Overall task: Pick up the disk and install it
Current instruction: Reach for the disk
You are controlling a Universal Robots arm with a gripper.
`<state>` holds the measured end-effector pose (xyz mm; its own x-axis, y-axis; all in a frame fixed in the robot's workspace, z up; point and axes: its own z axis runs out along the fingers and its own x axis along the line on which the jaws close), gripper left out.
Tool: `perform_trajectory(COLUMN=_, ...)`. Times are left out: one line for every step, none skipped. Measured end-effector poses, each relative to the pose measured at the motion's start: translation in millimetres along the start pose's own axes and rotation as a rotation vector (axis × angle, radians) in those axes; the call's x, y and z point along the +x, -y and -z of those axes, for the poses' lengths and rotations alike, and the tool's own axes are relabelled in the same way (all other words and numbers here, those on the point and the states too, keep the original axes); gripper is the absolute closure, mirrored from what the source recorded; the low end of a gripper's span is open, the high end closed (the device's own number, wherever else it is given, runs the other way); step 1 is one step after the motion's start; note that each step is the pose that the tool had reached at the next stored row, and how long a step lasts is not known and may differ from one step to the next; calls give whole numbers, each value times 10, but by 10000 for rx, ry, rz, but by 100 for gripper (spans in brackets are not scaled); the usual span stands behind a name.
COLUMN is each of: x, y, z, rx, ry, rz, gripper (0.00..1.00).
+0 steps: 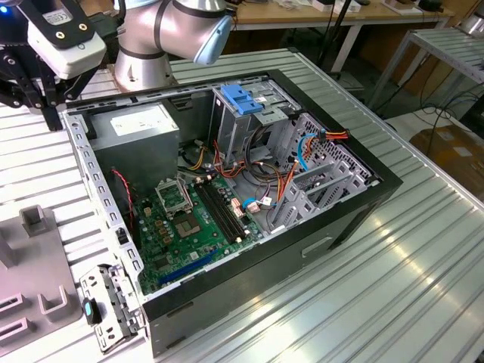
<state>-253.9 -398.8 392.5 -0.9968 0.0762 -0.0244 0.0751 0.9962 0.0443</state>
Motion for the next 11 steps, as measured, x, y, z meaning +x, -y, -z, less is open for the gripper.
perform_trajectory(x=13, y=1, z=0, rx=0, ry=0, rz=0, gripper=89)
perform_trajectory(x=23, y=2, z=0, rx=0, ry=0, rz=1, gripper=89)
perform_trajectory(x=31, y=3, z=0, rx=0, ry=0, rz=1, gripper=89)
perform_trajectory(x=39, y=3, z=0, rx=0, ry=0, rz=0, gripper=89)
perform_trajectory(x=47, y=4, z=0, rx=-1, ry=1, rz=0, gripper=89)
perform_trajectory(x=59, y=5, z=0, rx=-1, ry=0, rz=0, gripper=89)
perform_trajectory(x=67, y=5, z=0, rx=-1, ry=1, rz=0, gripper=89)
perform_trajectory(x=75, y=6, z=1, rx=0, ry=0, rz=0, gripper=89)
perform_trajectory(x=88, y=7, z=0, rx=-1, ry=0, rz=0, gripper=89)
perform_trajectory(x=99, y=8, z=0, rx=0, ry=0, rz=0, gripper=89)
perform_trajectory(x=105, y=8, z=0, rx=-1, ry=1, rz=0, gripper=89)
